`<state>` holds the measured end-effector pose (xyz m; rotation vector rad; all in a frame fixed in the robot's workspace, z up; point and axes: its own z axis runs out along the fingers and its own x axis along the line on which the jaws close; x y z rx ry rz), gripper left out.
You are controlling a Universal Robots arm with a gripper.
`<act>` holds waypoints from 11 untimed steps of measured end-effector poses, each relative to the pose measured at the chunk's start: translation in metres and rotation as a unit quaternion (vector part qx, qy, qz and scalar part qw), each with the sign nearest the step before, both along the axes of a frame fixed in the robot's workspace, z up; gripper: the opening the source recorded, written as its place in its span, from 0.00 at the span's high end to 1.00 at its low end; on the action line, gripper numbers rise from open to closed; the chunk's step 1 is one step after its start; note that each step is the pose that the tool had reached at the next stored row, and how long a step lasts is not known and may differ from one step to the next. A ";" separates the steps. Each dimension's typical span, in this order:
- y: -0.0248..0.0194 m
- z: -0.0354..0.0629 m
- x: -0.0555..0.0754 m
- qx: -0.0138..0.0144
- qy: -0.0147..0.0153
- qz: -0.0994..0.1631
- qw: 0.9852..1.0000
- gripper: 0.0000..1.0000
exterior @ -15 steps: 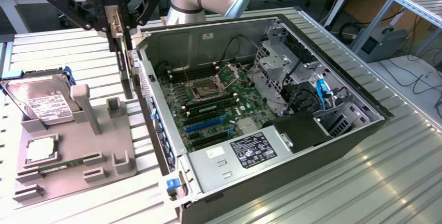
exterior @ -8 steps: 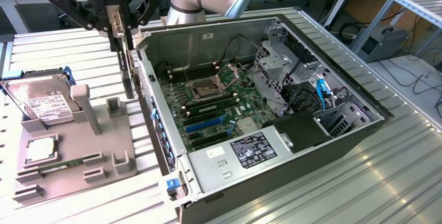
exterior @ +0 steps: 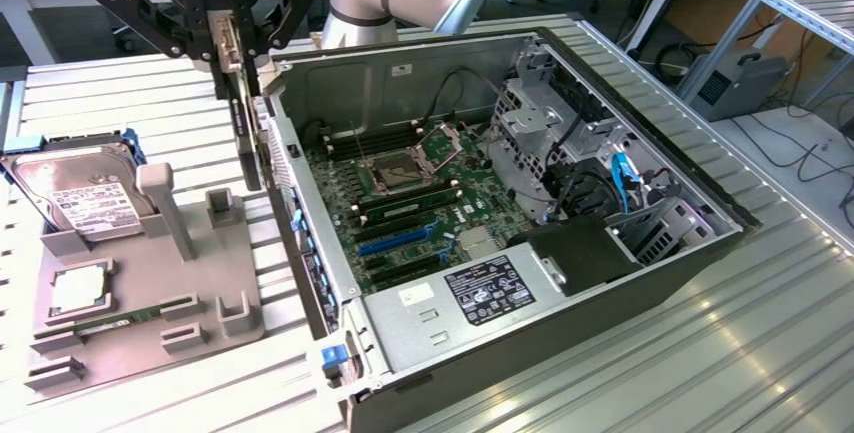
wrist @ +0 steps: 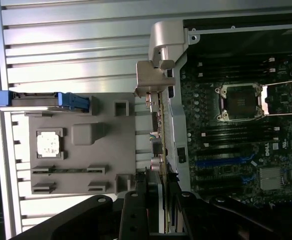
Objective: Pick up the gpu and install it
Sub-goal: 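Pick up the gpu and move the gpu toward the slot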
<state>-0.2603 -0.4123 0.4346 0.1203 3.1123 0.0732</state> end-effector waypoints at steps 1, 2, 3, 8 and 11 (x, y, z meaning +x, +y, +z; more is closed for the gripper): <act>0.0000 0.0000 0.000 0.000 0.000 0.000 1.000 0.73; 0.0000 0.0000 0.001 0.000 0.000 0.000 1.000 0.73; 0.0000 0.0000 0.001 0.000 0.000 0.000 1.000 0.73; 0.0000 0.0000 0.002 0.000 0.000 0.000 1.000 0.73; 0.0000 0.0000 0.003 0.000 0.000 0.000 1.000 0.73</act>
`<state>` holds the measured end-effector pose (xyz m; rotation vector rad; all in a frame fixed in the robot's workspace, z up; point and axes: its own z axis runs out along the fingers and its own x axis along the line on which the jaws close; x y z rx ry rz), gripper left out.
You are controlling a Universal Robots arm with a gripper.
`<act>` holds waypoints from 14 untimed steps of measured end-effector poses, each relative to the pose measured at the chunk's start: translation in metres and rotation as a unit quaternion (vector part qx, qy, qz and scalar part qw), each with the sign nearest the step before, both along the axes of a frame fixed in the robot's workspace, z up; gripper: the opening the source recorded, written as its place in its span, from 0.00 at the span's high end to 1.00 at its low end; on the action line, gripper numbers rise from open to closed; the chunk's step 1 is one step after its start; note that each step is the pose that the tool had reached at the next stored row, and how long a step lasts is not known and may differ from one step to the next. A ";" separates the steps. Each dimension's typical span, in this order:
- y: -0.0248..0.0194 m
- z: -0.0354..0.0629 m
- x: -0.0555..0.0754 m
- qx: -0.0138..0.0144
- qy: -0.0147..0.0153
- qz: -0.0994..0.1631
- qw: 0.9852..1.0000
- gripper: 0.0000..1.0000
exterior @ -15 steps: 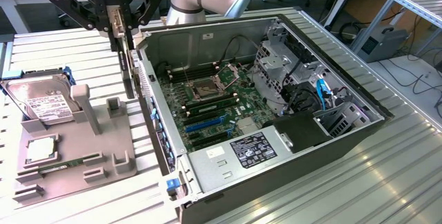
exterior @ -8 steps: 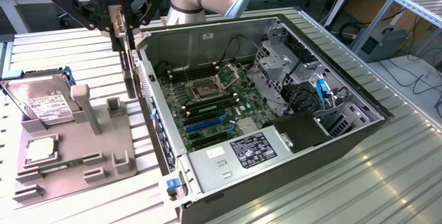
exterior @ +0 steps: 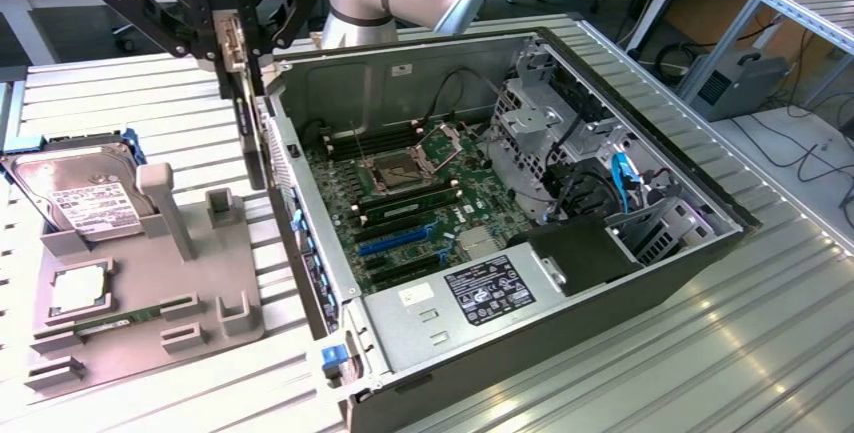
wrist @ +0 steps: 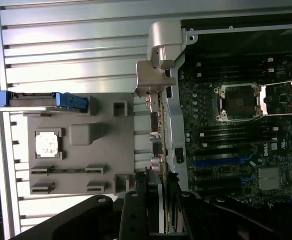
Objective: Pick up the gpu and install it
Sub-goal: 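Pick up the gpu and move the gpu toward the slot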
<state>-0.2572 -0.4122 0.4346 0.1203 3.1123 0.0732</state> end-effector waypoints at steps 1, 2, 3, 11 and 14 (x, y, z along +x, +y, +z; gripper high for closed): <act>0.0000 0.0000 0.000 0.000 0.000 0.000 1.000 0.73; 0.0000 -0.0001 0.001 0.000 0.000 0.000 1.000 0.73; 0.0000 -0.0001 0.001 0.000 0.000 0.000 1.000 0.73; 0.0000 -0.0003 0.005 0.000 0.000 0.000 1.000 0.73; 0.0000 -0.0004 0.006 0.000 0.000 0.000 1.000 0.73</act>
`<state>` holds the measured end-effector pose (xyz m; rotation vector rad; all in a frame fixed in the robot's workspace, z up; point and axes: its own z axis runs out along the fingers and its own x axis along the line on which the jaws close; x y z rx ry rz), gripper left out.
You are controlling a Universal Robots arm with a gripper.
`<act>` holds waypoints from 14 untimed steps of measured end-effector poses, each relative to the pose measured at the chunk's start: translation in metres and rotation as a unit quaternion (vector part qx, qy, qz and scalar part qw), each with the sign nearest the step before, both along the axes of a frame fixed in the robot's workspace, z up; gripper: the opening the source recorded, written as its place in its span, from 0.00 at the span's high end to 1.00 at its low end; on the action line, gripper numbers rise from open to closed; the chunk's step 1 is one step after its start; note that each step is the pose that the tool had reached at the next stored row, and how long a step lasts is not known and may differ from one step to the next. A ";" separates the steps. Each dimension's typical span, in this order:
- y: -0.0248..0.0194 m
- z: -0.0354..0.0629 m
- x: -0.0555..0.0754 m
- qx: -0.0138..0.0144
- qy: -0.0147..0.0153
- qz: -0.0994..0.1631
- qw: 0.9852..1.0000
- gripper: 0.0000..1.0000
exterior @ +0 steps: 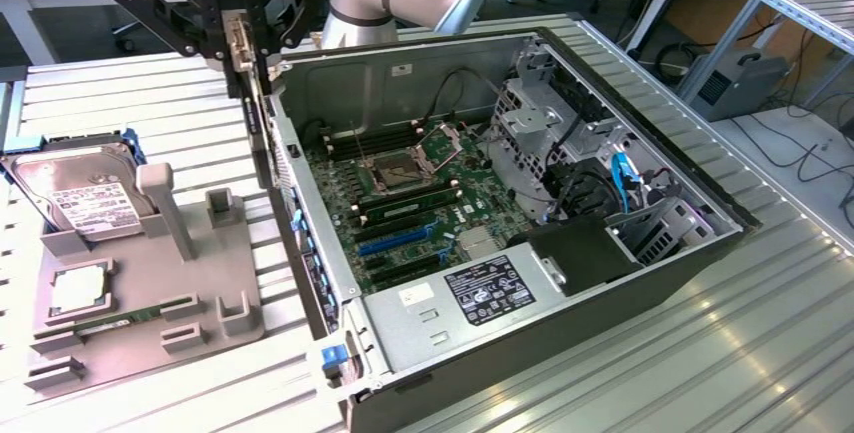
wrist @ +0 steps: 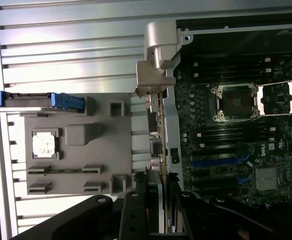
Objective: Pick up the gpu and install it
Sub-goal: 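Pick up the gpu and move the gpu toward the slot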
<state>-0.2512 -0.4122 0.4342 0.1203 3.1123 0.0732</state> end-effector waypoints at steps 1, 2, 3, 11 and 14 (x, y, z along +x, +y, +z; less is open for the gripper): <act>0.0000 0.0000 0.001 0.000 0.000 0.000 1.000 0.73; 0.0000 -0.0001 0.002 0.000 0.000 0.000 1.000 0.73; 0.0000 -0.0001 0.002 0.000 0.000 0.000 1.000 0.73; 0.0000 -0.0003 0.007 0.000 0.000 0.000 1.000 0.73; 0.0000 -0.0004 0.009 0.000 0.000 0.000 1.000 0.73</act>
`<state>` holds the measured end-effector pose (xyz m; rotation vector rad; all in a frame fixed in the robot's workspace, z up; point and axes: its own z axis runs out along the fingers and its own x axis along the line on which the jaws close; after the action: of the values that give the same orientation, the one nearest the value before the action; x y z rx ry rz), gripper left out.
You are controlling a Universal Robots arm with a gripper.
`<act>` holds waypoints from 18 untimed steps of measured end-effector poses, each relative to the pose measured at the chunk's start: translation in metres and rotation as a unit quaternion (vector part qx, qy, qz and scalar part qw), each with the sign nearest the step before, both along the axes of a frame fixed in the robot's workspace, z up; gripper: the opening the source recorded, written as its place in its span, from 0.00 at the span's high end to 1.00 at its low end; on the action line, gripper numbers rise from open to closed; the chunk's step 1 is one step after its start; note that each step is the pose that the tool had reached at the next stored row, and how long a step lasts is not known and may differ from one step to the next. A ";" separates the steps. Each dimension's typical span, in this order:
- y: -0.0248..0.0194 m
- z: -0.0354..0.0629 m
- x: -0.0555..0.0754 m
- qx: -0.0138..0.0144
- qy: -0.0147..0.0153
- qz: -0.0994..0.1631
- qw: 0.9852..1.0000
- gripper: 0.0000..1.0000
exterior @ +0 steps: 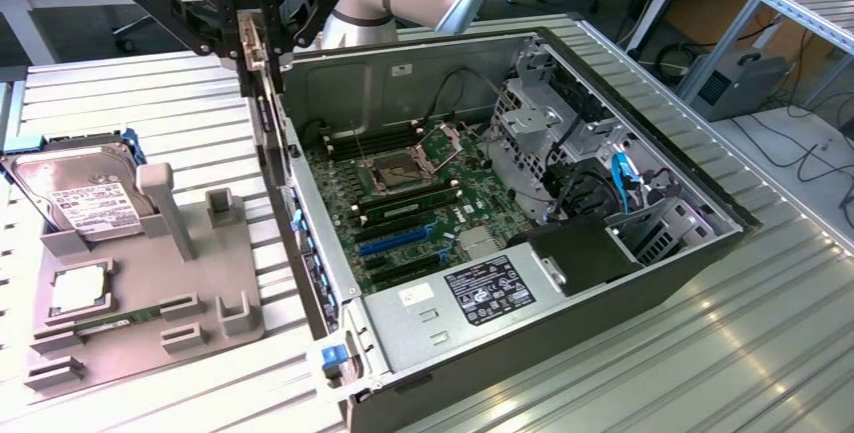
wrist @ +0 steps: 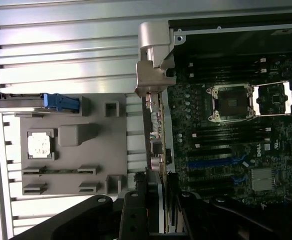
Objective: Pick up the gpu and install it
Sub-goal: 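Pick up the gpu and move the gpu toward the slot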
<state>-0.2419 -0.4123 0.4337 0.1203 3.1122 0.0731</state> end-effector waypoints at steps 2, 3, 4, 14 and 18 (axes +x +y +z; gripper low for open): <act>0.0000 0.0000 0.001 0.000 0.000 0.000 1.000 0.73; 0.0000 0.0000 0.002 0.000 0.000 0.000 1.000 0.73; 0.0000 -0.0001 0.002 0.000 0.000 0.000 1.000 0.73; 0.0000 -0.0003 0.007 0.000 0.000 0.000 1.000 0.73; 0.0000 -0.0004 0.010 0.000 0.000 0.000 1.000 0.73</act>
<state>-0.2324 -0.4123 0.4333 0.1203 3.1123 0.0728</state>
